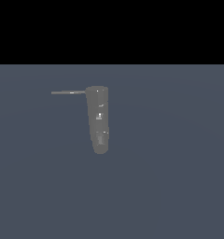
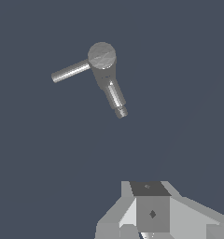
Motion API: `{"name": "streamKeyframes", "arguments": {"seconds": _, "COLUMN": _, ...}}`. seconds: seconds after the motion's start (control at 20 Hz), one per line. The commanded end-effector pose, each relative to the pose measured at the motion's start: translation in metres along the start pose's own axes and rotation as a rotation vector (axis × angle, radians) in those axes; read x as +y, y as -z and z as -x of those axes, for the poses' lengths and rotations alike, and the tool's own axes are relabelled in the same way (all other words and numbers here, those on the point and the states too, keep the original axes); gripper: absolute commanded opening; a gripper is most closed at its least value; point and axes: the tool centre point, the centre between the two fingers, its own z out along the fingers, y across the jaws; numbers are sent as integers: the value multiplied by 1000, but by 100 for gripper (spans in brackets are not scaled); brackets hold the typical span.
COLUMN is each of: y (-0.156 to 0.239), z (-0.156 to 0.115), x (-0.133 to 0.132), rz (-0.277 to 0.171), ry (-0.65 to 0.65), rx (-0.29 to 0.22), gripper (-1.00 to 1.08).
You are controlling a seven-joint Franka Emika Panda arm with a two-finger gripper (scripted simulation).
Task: Turn on the faucet by rotating a designated handle.
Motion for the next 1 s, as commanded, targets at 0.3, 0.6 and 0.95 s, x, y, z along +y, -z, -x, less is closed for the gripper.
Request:
{"name": "streamKeyframes", "arguments": {"seconds": 0.3, "y": -39, "z": -13, "x": -42, "rz": 5, "ry": -170, "rx": -6, "gripper": -100}}
{"name": "streamKeyframes", "arguments": {"seconds": 0.6, "y": -66, "z": -27, "x": -69, "rz": 8, "ry": -289, "rx": -11, "gripper": -100}}
{"name": "streamKeyframes", "arguments": {"seconds": 0.95, "y": -97, "z": -47, "x": -99, "rz": 11, "ry": -424, "rx": -17, "gripper": -100}}
